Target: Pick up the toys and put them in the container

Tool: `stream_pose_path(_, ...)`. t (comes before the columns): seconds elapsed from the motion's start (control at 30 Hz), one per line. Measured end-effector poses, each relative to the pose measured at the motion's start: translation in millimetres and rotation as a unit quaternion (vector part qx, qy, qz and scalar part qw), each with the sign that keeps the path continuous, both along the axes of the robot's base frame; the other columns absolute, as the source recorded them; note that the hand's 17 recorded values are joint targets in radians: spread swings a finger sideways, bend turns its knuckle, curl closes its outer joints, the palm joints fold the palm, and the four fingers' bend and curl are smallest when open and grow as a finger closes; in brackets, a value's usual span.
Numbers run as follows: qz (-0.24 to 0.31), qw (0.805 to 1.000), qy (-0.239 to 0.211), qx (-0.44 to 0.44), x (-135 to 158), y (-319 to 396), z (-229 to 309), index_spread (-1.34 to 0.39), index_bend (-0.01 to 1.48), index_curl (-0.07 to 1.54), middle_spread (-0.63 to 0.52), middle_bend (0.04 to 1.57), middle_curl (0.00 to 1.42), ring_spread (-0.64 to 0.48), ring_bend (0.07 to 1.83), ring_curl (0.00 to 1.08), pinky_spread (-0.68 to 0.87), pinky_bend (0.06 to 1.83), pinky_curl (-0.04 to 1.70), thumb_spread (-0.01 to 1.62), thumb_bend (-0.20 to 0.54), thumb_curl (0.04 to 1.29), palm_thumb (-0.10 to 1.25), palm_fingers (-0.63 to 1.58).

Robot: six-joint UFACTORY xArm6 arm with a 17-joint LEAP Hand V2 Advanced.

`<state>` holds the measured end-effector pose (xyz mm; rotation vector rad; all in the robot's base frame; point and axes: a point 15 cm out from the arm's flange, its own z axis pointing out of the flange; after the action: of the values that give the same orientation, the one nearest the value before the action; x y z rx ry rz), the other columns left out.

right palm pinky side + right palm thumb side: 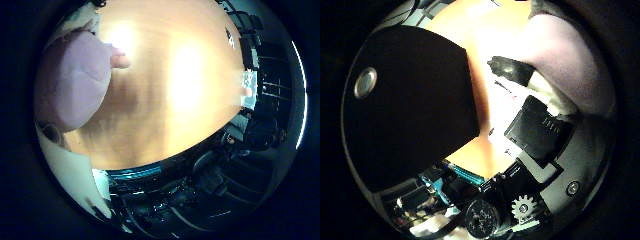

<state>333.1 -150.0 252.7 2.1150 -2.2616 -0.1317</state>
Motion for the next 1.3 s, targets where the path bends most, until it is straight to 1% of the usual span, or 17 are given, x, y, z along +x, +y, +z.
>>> stream_pose_path(0.17,-0.006,0.998,-0.055,-0.025,-6,-2,73,-0.35,0.94,1.07,-0.22,1.18,0.98,-0.24,1.36,0.77,-0.2,1.27,0.87,1.25,-0.009,0.38,0.98,1.05)
stream_pose_path(0.23,-0.007,0.996,-0.08,-0.036,-6,-2,109,-0.34,0.94,1.07,-0.22,1.18,0.98,-0.24,1.36,0.78,-0.2,1.27,0.88,1.25,-0.01,0.38,0.98,1.05)
stream_pose_path(0.33,-0.005,0.993,-0.106,-0.045,-7,5,167,-0.34,0.94,1.07,-0.22,1.18,0.99,-0.24,1.35,0.78,-0.2,1.25,0.91,1.25,-0.01,0.39,0.98,1.05)
stream_pose_path(0.4,0.0,0.99,-0.133,-0.051,-4,17,212,-0.33,0.94,1.07,-0.22,1.18,0.99,-0.24,1.35,0.79,-0.2,1.24,0.92,1.25,-0.01,0.39,0.98,1.05)
stream_pose_path(0.5,0.014,0.985,-0.166,-0.053,2,44,263,-0.33,0.94,1.07,-0.22,1.17,0.99,-0.24,1.34,0.79,-0.21,1.23,0.93,1.25,-0.01,0.39,0.98,1.06)
stream_pose_path(0.6,0.034,0.982,-0.183,-0.044,10,82,289,-0.33,0.94,1.07,-0.22,1.18,1.0,-0.24,1.34,0.8,-0.21,1.22,0.95,1.25,-0.008,0.39,0.99,1.06)
stream_pose_path(0.7,0.055,0.98,-0.187,-0.036,14,117,304,-0.33,0.93,1.07,-0.21,1.19,0.99,-0.24,1.33,0.8,-0.21,1.21,0.96,1.25,-0.01,0.39,0.99,1.07)
stream_pose_path(0.87,0.089,0.978,-0.189,-0.017,17,176,309,-0.33,0.92,1.07,-0.21,1.21,0.97,-0.24,1.32,0.81,-0.22,1.2,0.98,1.25,-0.01,0.39,1.0,1.07)
stream_pose_path(1.0,0.121,0.975,-0.187,-0.002,13,224,307,-0.32,0.93,1.07,-0.2,1.21,0.96,-0.24,1.31,0.82,-0.22,1.19,1.0,1.24,-0.01,0.4,1.0,1.07)
stream_pose_path(1.1,0.14,0.974,-0.178,-0.003,16,250,299,-0.32,0.93,1.07,-0.19,1.22,0.96,-0.24,1.31,0.82,-0.22,1.18,1.01,1.24,-0.01,0.4,1.01,1.08)
stream_pose_path(1.2,0.158,0.971,-0.18,-0.01,25,275,291,-0.33,0.93,1.07,-0.19,1.22,0.96,-0.25,1.32,0.83,-0.23,1.18,1.02,1.24,-0.01,0.4,1.01,1.07)
stream_pose_path(1.3,0.163,0.968,-0.189,-0.008,31,286,291,-0.32,0.91,1.07,-0.19,1.21,0.95,-0.25,1.31,0.82,-0.23,1.16,1.02,1.26,-0.016,0.4,0.97,1.06)
